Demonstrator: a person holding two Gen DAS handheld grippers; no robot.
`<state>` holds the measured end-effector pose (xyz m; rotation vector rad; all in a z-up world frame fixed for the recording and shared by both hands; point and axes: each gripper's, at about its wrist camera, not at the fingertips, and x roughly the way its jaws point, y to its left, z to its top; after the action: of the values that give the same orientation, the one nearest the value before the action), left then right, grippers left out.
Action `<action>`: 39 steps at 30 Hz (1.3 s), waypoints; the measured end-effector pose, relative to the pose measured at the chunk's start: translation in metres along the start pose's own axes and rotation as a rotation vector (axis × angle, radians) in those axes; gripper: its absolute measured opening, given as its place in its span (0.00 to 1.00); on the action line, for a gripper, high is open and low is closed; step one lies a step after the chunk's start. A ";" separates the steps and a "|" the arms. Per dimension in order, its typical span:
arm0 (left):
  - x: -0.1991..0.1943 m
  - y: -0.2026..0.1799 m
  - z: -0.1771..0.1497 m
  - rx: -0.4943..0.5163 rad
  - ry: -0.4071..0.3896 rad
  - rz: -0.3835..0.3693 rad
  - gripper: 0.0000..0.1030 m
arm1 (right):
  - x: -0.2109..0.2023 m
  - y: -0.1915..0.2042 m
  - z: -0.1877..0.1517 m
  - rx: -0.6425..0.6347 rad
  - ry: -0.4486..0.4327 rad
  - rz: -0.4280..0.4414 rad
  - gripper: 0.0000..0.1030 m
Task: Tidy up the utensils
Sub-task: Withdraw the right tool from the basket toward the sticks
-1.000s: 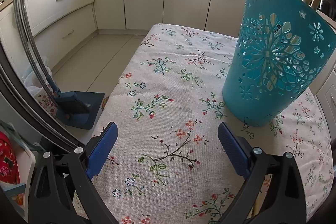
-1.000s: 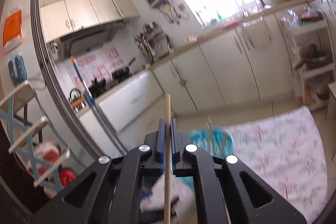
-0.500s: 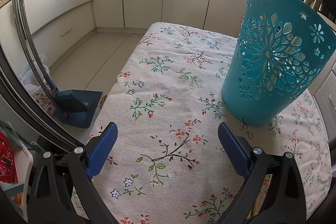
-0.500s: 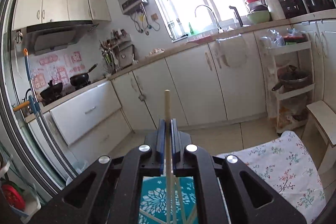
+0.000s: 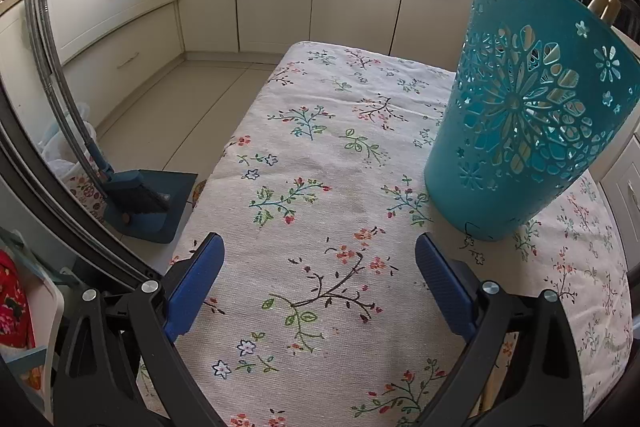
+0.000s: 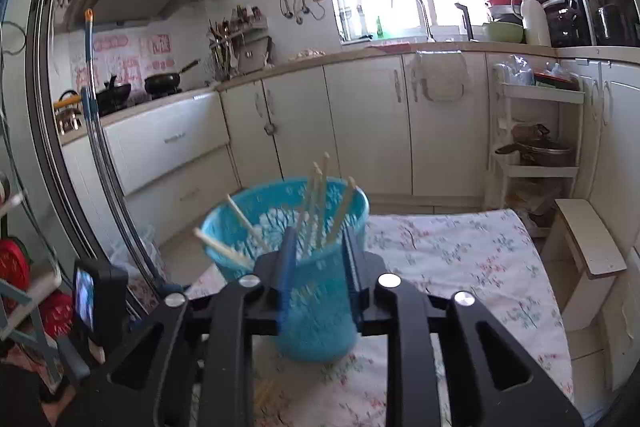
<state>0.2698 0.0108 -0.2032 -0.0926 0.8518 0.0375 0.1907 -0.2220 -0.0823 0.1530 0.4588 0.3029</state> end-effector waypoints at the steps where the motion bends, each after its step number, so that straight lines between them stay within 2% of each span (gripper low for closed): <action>1: 0.000 0.000 0.000 0.001 0.000 0.001 0.90 | -0.003 -0.005 -0.013 -0.013 0.030 -0.027 0.31; 5: -0.001 -0.001 -0.001 0.002 0.002 0.004 0.90 | 0.000 -0.035 -0.050 0.029 0.130 -0.124 0.31; 9: 0.000 -0.001 0.000 0.001 0.006 0.009 0.90 | 0.007 -0.058 -0.063 0.075 0.171 -0.196 0.35; 15: 0.000 -0.001 0.000 0.002 0.006 0.012 0.90 | 0.013 -0.057 -0.063 0.070 0.198 -0.209 0.43; 20: 0.000 0.000 -0.001 -0.001 0.005 0.009 0.90 | 0.014 -0.054 -0.064 0.054 0.211 -0.211 0.44; 24: 0.000 0.000 0.000 -0.001 0.006 0.007 0.90 | 0.016 -0.044 -0.074 0.076 0.275 -0.150 0.44; 31: 0.001 0.000 0.000 0.002 0.007 0.006 0.90 | 0.030 0.024 -0.100 0.016 0.450 0.027 0.33; 39: 0.000 0.001 0.000 -0.004 0.005 0.003 0.90 | 0.047 0.050 -0.110 0.007 0.504 0.041 0.27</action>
<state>0.2693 0.0118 -0.2033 -0.0949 0.8571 0.0416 0.1678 -0.1511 -0.1884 0.0917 0.9563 0.3815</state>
